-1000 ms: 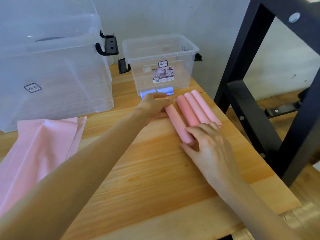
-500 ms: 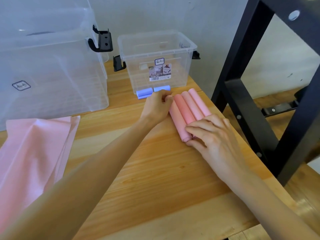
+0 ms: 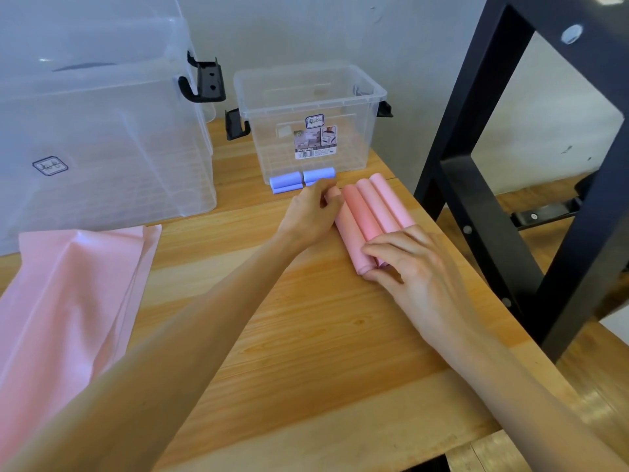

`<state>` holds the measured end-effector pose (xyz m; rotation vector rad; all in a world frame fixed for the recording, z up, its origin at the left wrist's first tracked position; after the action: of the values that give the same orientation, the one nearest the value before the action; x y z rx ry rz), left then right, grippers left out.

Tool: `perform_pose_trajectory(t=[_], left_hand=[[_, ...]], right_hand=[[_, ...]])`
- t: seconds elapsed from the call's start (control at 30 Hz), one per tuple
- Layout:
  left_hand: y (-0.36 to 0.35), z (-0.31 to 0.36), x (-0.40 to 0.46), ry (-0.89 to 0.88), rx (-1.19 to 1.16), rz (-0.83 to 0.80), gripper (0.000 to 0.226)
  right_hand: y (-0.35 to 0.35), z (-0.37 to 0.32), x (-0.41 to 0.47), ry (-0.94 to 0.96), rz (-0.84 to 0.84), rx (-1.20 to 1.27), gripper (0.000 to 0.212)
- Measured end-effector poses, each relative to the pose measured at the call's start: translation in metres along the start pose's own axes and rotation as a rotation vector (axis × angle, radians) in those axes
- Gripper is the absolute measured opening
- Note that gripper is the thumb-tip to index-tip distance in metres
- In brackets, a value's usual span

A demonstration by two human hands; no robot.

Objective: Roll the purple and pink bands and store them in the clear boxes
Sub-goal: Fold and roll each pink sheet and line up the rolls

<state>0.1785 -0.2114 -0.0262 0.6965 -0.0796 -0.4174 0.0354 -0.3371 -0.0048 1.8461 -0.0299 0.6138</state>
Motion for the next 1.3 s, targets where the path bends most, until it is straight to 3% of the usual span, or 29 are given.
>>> perform_pose_trajectory(t=[0.3,0.63,0.97,1.3], left_hand=[[-0.007,0.002,-0.017,0.032,-0.091,-0.014,0.06],[0.013,-0.012,-0.07,0.01,-0.048,-0.012,0.045],[0.082,-0.047,-0.147,0.01,0.042,0.067,0.034],[0.16,-0.105,-0.257,0.069,-0.08,0.196,0.028]], right_hand=[[0.006,-0.011,-0.007,0.017,-0.033,0.009,0.023],[0.006,-0.046,-0.016,0.015,-0.097,-0.008,0.025],[-0.018,-0.119,0.001,0.137,-0.131,0.055,0.017],[-0.052,-0.205,0.004,0.272,-0.233,0.237,0.019]])
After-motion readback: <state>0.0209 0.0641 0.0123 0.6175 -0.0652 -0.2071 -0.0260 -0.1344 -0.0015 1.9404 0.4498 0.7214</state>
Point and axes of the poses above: each hand's wrist, its own x-axis towards the middle knuckle, its own y-axis out of the back of the hand, z = x × y, the point moved 7 cm from there along x, towards the middle knuckle, and after that the axes turned 13 degrees about -z, right-handed, at the moved point
